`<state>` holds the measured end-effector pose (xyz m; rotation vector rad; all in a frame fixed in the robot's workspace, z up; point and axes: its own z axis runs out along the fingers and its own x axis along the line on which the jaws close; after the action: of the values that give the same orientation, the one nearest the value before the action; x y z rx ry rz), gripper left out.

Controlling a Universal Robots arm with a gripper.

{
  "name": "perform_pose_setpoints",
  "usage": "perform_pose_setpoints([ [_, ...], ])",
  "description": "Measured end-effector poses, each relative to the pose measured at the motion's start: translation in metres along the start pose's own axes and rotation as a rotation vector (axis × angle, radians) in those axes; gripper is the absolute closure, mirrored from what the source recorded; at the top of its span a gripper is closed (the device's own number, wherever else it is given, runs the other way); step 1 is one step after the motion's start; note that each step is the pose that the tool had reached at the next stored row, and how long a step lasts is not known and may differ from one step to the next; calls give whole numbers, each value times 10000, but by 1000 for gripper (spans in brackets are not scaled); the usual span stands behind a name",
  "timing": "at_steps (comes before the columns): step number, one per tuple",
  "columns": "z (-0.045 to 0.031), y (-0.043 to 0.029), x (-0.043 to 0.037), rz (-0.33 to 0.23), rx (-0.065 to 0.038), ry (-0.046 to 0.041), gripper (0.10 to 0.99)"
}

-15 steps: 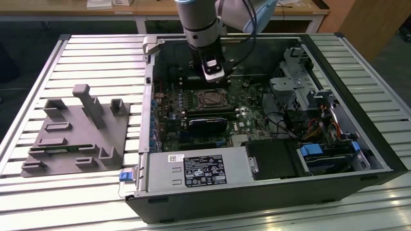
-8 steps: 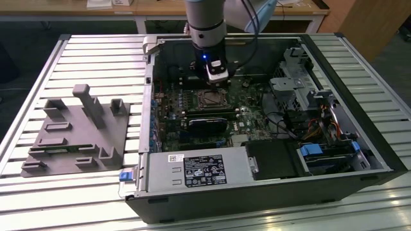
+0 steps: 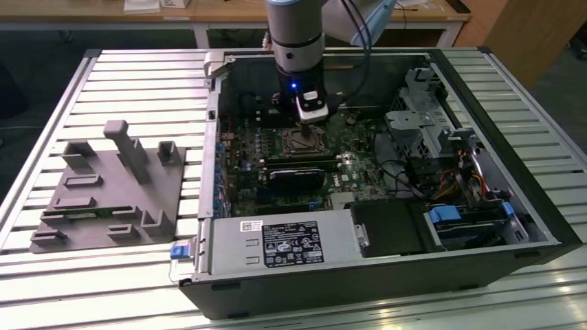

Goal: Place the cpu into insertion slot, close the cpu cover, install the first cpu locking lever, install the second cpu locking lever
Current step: 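Install the first cpu locking lever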

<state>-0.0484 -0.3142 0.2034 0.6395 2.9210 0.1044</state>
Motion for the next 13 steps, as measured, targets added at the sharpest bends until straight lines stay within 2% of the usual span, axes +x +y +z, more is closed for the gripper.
perform_pose_setpoints([
  [1, 3, -11, -8, -2, 36, 27, 980],
  [5, 9, -40, -37, -10, 257, 239, 980],
  [6, 10, -42, -39, -12, 300, 270, 980],
  [8, 10, -44, -40, -14, 332, 283, 980],
  [13, 10, -43, -40, -14, 332, 283, 980],
])
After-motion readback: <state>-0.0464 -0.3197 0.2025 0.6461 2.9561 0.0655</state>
